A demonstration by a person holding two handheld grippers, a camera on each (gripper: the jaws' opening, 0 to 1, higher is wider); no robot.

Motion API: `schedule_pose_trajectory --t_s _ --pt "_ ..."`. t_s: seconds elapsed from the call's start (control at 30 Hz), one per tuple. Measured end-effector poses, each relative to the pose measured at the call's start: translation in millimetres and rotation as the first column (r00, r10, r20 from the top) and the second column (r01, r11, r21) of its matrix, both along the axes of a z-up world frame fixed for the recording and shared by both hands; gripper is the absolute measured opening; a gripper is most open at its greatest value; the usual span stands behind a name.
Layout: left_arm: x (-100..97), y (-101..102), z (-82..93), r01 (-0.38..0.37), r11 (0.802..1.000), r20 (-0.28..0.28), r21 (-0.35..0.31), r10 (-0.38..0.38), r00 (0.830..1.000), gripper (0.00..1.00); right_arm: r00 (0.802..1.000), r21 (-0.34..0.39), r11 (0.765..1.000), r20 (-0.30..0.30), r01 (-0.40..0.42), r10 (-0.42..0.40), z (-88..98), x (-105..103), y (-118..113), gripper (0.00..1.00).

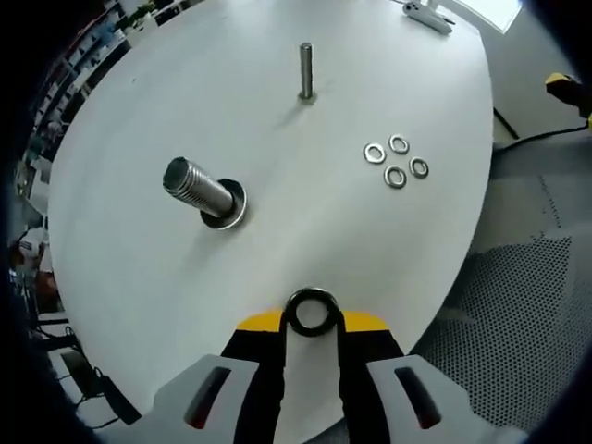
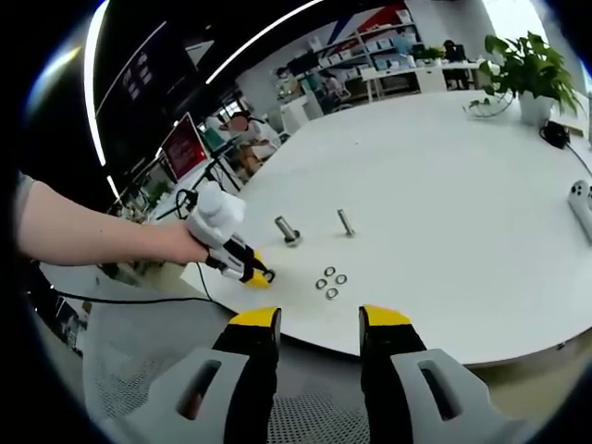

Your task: Place the washer onto the threaded stud by aligning its center hole with the stud, sliding it down to the base, and recovering from edge contact or off-axis alignment until the washer reaches the visible bottom stop.

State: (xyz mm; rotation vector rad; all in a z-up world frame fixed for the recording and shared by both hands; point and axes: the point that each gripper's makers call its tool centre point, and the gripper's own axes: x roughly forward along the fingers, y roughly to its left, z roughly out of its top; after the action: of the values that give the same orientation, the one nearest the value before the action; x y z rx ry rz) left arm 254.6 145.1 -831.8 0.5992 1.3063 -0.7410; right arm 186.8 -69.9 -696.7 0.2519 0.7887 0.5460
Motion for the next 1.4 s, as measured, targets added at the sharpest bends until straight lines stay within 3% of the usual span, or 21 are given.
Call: schedule_pose_trajectory --t_s 0.27,0.57,0.73,1.07,1.4 --pt "19.2 -4.1 24.4 0.036 0.999 0.05 -0.024 -0.035 0.998 0.18 1.0 0.002 1.0 -0.002 0.006 -0.006 -0.1 0.1 -0.3 0.36" --pt "43.2 -18.9 62.6 0.105 0.993 0.141 -0.059 -0.095 0.985 0.18 1.0 0.003 1.0 -0.004 0.006 -0.006 -0.1 0.0 0.1 0.35" --pt "54.8 -29.2 75.0 0.14 0.988 0.179 -0.069 -0.126 0.976 0.18 1.0 0.004 1.0 -0.004 0.009 -0.009 0.0 -0.2 -0.2 0.35" --pt "78.9 -29.7 79.7 0.153 0.987 0.198 -0.048 -0.141 0.97 0.18 1.0 0.006 1.0 -0.005 0.012 -0.012 -0.1 0.3 -0.5 0.35" --pt "83.7 -28.4 69.4 0.163 0.987 0.179 -0.009 -0.159 0.971 0.18 1.0 0.005 1.0 -0.007 0.014 -0.014 -0.2 0.6 -1.1 0.35"
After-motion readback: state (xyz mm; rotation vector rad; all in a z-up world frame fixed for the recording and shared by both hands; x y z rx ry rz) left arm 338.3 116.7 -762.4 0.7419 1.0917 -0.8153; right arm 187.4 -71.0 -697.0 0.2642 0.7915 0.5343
